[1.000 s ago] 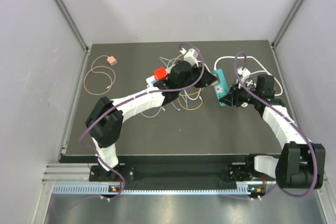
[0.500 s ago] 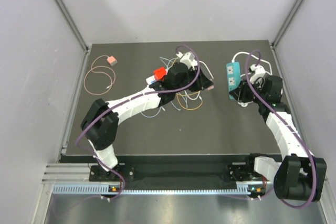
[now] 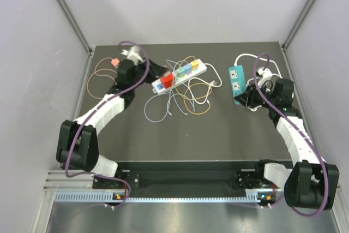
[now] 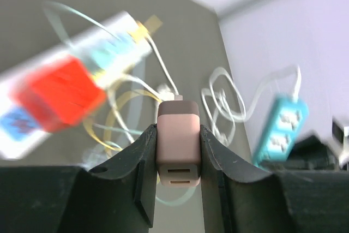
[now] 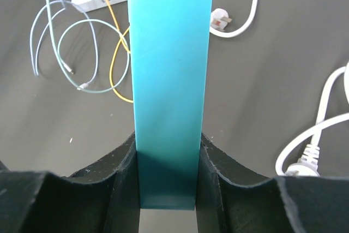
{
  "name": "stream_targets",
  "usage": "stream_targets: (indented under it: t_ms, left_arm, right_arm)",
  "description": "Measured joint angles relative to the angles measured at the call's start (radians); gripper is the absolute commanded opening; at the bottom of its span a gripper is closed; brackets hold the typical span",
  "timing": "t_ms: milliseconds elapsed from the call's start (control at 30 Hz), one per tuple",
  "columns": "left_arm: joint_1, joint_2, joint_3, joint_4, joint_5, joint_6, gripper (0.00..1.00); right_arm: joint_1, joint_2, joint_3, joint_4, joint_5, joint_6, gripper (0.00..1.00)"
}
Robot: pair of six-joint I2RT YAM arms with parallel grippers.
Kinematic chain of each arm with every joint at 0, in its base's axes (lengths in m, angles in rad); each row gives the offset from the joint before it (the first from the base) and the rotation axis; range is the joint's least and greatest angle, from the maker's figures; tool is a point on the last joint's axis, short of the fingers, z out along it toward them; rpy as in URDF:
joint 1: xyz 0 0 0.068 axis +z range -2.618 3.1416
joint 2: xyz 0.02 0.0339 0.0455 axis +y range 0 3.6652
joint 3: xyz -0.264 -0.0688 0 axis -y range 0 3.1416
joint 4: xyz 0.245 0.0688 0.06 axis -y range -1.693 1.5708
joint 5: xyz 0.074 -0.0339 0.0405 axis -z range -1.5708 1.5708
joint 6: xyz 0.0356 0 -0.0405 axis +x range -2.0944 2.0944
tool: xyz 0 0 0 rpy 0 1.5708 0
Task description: Pull the plug off the socket
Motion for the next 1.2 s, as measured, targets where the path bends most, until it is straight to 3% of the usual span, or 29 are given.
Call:
stream_targets:
  t_ms: [267, 500, 967, 1067, 1200]
  left_arm:
    - [0.354, 0.034, -0.044, 0.085, 0.026, -0.072, 0.0]
    - [0.533, 0.276, 0.051, 0.089, 0.01, -0.069, 0.0]
    - [0.616, 0.621, 0.399, -0.09, -0.101, 0.014, 0.08]
    - [0.617, 0.66, 0.445, -0.137, -0.121, 0.034, 0.14]
    - [0.619, 0.703, 0.518, -0.197, -0.144, 0.05, 0.36]
  right_arm:
    - [-0.001, 0.0, 0.0, -0.001, -0.043, -0.012, 0.0]
    - [-0.001, 0.0, 0.0, -0.001, -0.061, -0.014, 0.0]
    - [-0.001, 0.029, 0.0, -0.002, -0.069, -0.015, 0.0]
    - [-0.001, 0.034, 0.0, -0.002, -0.069, -0.015, 0.0]
    - [-0.001, 0.041, 0.0, -0.002, -0.069, -0.015, 0.0]
